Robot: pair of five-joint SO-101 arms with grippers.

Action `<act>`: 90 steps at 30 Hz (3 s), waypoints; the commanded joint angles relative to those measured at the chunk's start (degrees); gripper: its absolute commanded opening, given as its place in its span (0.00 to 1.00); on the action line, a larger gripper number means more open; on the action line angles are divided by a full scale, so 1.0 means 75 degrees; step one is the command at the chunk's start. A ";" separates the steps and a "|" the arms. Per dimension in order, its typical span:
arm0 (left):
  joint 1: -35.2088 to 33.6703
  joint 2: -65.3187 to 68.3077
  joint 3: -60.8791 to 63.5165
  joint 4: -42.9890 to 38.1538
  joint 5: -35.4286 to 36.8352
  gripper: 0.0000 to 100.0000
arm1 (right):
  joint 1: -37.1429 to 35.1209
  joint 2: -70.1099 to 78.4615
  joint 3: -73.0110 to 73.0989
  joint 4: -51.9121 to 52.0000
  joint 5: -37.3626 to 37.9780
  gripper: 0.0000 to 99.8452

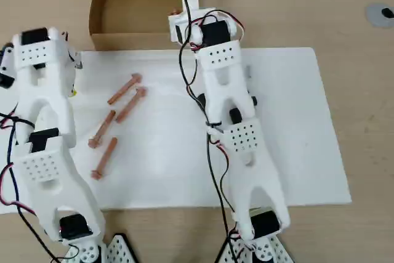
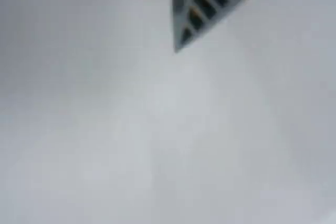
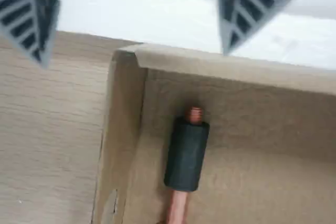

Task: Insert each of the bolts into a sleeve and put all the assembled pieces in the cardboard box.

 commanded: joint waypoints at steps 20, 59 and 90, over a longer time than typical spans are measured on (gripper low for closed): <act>0.0797 -0.0041 -0.1500 0.1500 -0.9424 0.25 | 0.0158 -0.0100 -0.0428 0.1301 -0.0047 0.25; 0.1852 0.2995 -0.3587 -0.0469 -1.5965 0.25 | 0.1225 -0.0674 -0.0416 0.2766 0.0000 0.25; 0.2215 0.4214 -0.7326 0.1571 -1.4664 0.01 | 0.1366 -0.0686 -0.0416 0.2766 -0.0023 0.25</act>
